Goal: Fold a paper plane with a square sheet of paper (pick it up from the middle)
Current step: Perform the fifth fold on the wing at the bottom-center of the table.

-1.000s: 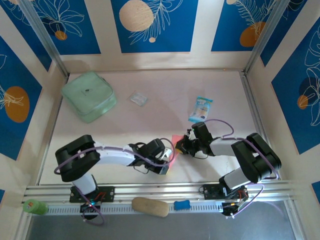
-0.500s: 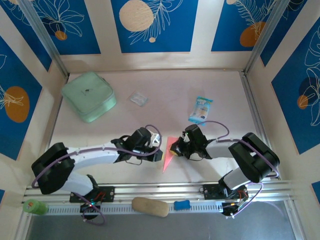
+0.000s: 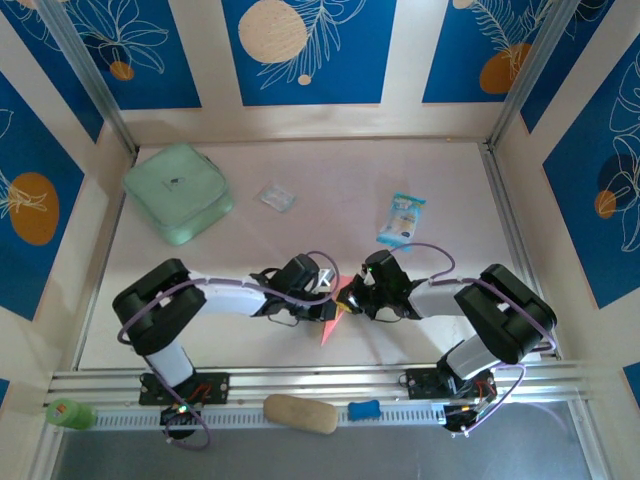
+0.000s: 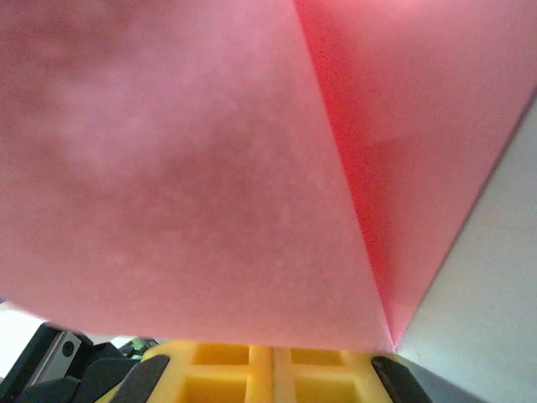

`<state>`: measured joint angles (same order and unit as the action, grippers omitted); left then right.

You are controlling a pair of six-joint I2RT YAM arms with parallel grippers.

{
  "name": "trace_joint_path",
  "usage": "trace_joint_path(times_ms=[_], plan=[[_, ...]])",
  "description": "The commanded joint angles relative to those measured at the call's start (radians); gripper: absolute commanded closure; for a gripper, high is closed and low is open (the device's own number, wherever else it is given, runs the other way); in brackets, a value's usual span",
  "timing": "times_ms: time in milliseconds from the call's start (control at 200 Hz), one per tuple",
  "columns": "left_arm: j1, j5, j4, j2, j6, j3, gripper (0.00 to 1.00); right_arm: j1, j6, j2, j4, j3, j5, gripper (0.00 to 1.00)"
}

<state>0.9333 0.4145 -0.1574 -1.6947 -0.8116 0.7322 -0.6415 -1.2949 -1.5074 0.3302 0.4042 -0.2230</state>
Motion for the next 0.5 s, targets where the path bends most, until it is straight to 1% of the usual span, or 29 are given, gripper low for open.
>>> trace_joint_path(times_ms=[0,95,245,415,495], plan=[[-0.005,-0.012,-0.001,-0.028,-0.01,0.017,1.0,-0.012,-0.016,-0.031,-0.106,-0.021,0.031,0.97],[-0.005,-0.05,0.053,-0.047,-0.007,0.002,1.0,-0.008,-0.003,-0.02,-0.109,-0.018,0.03,0.97],[-0.005,-0.045,0.063,-0.075,-0.002,-0.051,1.0,0.025,0.057,0.023,-0.157,0.0,0.014,0.96],[-0.005,-0.018,0.015,-0.08,-0.006,-0.102,1.0,0.078,0.164,0.157,-0.278,0.019,0.033,0.94],[-0.005,-0.016,0.015,-0.077,-0.001,-0.105,1.0,0.102,0.21,0.223,-0.298,0.01,0.026,0.94]])
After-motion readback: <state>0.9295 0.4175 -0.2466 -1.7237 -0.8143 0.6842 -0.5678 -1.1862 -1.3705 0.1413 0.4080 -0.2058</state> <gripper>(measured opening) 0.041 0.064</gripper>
